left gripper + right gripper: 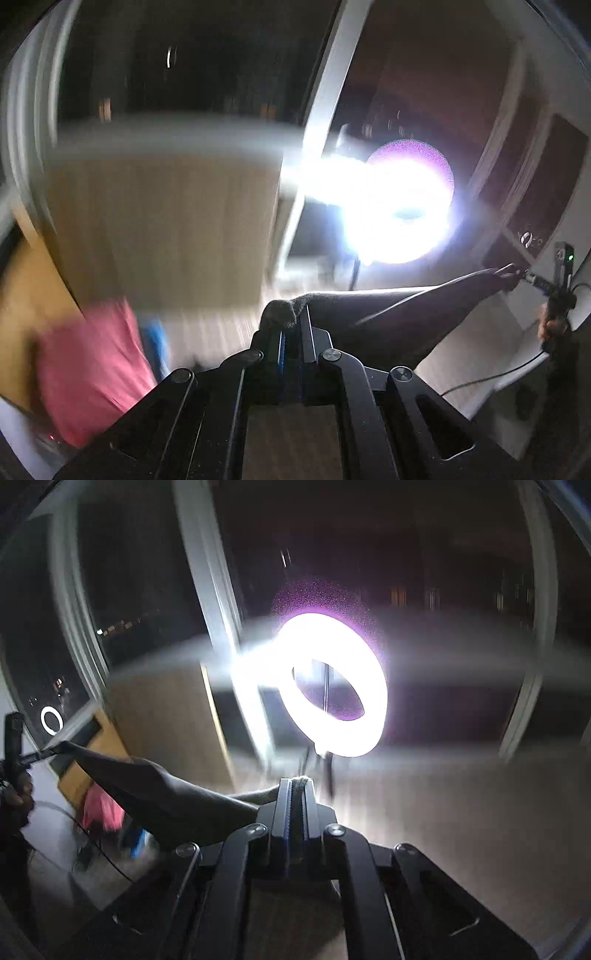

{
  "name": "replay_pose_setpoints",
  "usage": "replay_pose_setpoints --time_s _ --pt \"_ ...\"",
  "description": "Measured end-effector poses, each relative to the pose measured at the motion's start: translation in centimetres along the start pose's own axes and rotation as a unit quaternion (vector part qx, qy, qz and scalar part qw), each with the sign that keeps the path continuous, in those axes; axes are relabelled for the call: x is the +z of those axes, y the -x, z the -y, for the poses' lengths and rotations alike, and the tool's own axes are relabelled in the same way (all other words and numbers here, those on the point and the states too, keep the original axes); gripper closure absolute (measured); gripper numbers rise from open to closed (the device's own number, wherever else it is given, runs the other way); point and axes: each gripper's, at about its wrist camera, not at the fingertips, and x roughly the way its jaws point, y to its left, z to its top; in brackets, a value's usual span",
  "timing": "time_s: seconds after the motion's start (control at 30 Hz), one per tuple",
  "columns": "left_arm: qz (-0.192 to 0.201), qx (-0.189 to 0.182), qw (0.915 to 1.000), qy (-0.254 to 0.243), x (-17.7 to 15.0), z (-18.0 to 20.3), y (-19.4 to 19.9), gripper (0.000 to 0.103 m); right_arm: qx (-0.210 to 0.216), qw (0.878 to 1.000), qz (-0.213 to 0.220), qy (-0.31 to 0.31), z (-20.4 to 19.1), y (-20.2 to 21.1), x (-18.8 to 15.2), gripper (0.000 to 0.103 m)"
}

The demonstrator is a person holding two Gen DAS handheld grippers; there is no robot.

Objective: Fold clothes

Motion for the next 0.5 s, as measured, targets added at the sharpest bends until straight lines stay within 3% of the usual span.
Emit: replay_pose_setpoints --time_s 0.07,0.2,0.37,0.5 --pt "0.025 0.009 0.9988 -0.042 0.7 2.4 5.2 0.099 -0.012 0.999 0.028 0.032 -1.1 5.0 2.4 0.099" --pt "0.011 0.027 0.9953 -0.092 -3.0 5.8 9.7 0.099 -0.028 0.997 0.025 0.066 -2.4 10.0 0.7 0.099" --pt "-0.060 0.022 0.9928 -0.101 -12.1 6.8 9.4 0.099 -0.024 0.996 -0.045 0.072 -2.9 9.5 -8.6 0.099" --pt "-0.144 -0.009 0.9857 -0.087 -21.9 6.8 5.6 0.099 -0.009 0.991 -0.132 0.035 -1.8 5.8 -20.2 0.099"
